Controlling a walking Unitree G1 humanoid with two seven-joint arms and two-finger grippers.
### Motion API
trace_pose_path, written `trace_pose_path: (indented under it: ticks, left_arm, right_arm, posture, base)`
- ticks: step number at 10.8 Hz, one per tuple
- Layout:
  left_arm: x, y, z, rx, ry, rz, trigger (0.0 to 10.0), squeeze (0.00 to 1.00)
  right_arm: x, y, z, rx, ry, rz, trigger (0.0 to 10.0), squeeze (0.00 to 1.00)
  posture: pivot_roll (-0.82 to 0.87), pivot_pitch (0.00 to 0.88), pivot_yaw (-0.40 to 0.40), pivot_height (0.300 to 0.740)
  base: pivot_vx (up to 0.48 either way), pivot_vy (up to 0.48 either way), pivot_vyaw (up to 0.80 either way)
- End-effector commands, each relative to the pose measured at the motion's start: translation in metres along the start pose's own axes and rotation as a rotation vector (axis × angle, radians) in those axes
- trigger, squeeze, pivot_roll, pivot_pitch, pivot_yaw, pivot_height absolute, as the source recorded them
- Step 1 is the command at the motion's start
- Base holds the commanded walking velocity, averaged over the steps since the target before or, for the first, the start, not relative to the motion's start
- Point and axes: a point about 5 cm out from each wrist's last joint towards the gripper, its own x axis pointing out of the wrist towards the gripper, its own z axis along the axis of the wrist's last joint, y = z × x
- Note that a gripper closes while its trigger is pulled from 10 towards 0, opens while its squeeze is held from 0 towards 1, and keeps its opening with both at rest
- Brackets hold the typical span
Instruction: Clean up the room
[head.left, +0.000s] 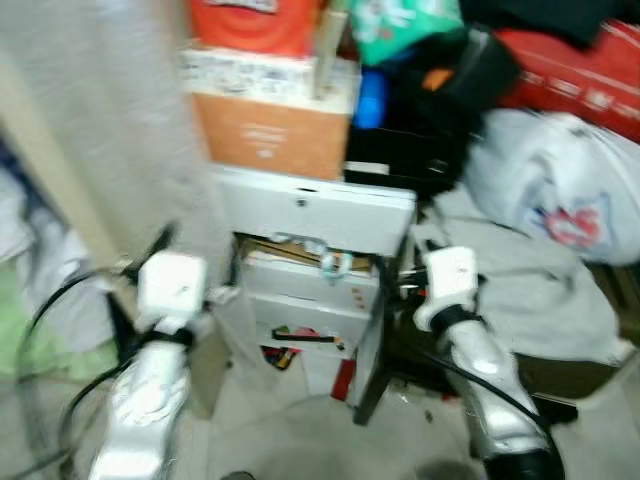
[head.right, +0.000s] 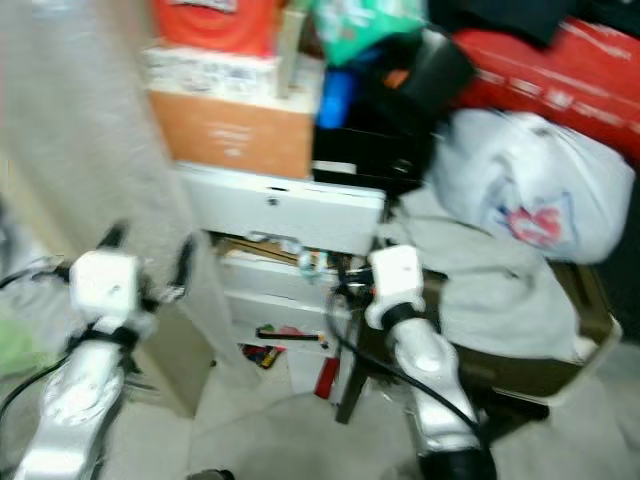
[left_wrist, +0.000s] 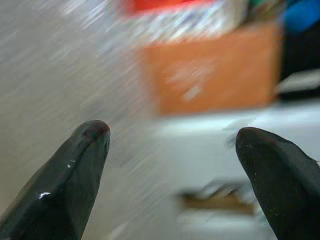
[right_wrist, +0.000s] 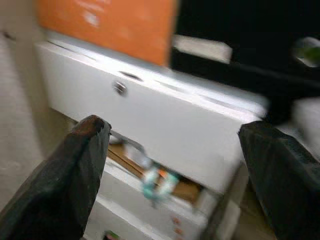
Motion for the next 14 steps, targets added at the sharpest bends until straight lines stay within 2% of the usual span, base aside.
trace_pose_path:
  ticks: [1,3,5,6,10,11,14]
  left_arm:
    - [-0.006,0.002,-0.009,0.009,0.013,0.009,10.0,0.00]
    - [-0.015,0.017,-0.030,0.046,0.078,0.040,10.0,0.00]
    - [-0.021,0.028,-0.040,0.079,0.119,0.050,10.0,0.00]
    - [-0.033,0.041,-0.054,0.087,0.174,0.076,10.0,0.00]
    - [-0.055,0.058,-0.080,0.120,0.285,0.149,10.0,0.00]
    - [-0.056,0.062,-0.083,0.121,0.298,0.161,10.0,0.00]
    - [-0.065,0.087,-0.106,0.127,0.406,0.275,10.0,0.00]
  right_arm:
    - [-0.005,-0.014,-0.007,-0.027,0.021,-0.042,10.0,0.00]
    - [-0.011,-0.026,-0.016,-0.048,0.043,-0.081,10.0,0.00]
    - [-0.021,-0.036,-0.025,-0.056,0.065,-0.134,10.0,0.00]
    - [-0.032,-0.045,-0.038,-0.076,0.108,-0.167,10.0,0.00]
    - [-0.046,-0.064,-0.056,-0.106,0.176,-0.220,10.0,0.00]
    - [-0.048,-0.066,-0.059,-0.127,0.189,-0.219,10.0,0.00]
    - [-0.053,-0.064,-0.075,-0.108,0.234,-0.228,10.0,0.00]
  posture:
    - [-0.01,0.000,-0.059,0.740]
    - [-0.02,0.000,-0.027,0.740]
    - [-0.03,0.008,-0.015,0.740]
    - [-0.03,0.041,-0.012,0.740]
    - [-0.03,0.055,-0.006,0.740]
    - [-0.03,0.056,-0.005,0.740]
    - [-0.02,0.059,-0.003,0.740]
  base:
    - [0.000,0.000,0.77]
    - [0.000,0.000,0.79]
    - [0.000,0.000,0.80]
    - [0.000,0.000,0.00]
    - [0.000,0.000,0.00]
    - [0.000,0.000,0.79]
    - [0.000,0.000,0.76]
